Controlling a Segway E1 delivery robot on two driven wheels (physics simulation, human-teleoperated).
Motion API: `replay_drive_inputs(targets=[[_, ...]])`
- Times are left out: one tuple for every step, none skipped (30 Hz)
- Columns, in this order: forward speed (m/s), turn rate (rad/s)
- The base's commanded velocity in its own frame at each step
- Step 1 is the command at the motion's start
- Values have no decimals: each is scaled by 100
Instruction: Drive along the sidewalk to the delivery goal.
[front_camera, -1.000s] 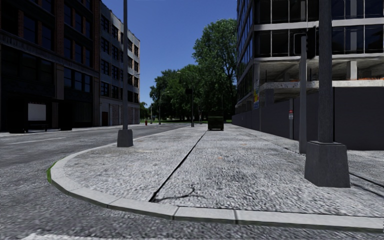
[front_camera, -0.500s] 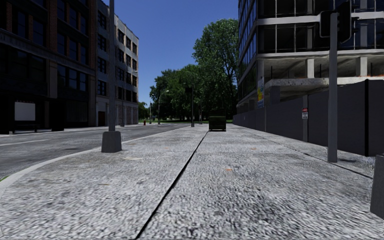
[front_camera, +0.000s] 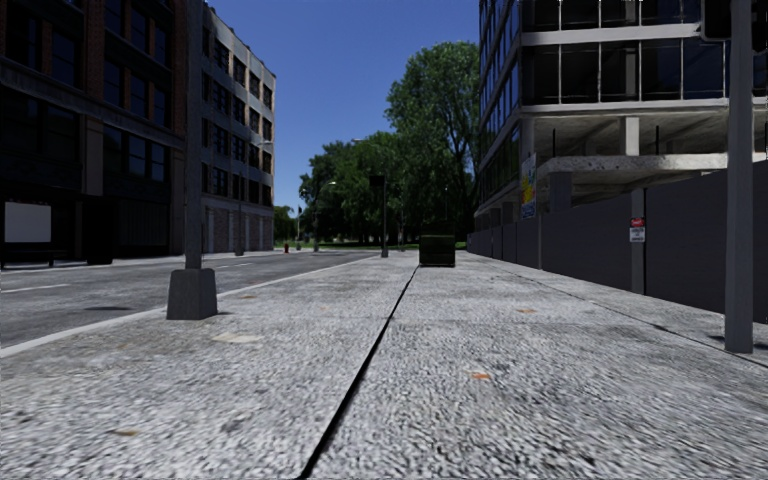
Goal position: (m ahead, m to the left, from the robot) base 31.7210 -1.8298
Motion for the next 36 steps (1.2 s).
replay_drive_inputs(targets=[[124, 0], [124, 0], [124, 0], [124, 0], [124, 0], [124, 0], [124, 0], [124, 0], [124, 0], [124, 0], [124, 0], [124, 0], [124, 0], [124, 0], [124, 0], [124, 0], [123, 0], [198, 0], [200, 0], [200, 0], [200, 0], [200, 0], [200, 0], [200, 0], [200, 0], [200, 0], [200, 0], [200, 0], [200, 0], [200, 0], [200, 0], [200, 0], [200, 0], [200, 0], [200, 0], [200, 0]])
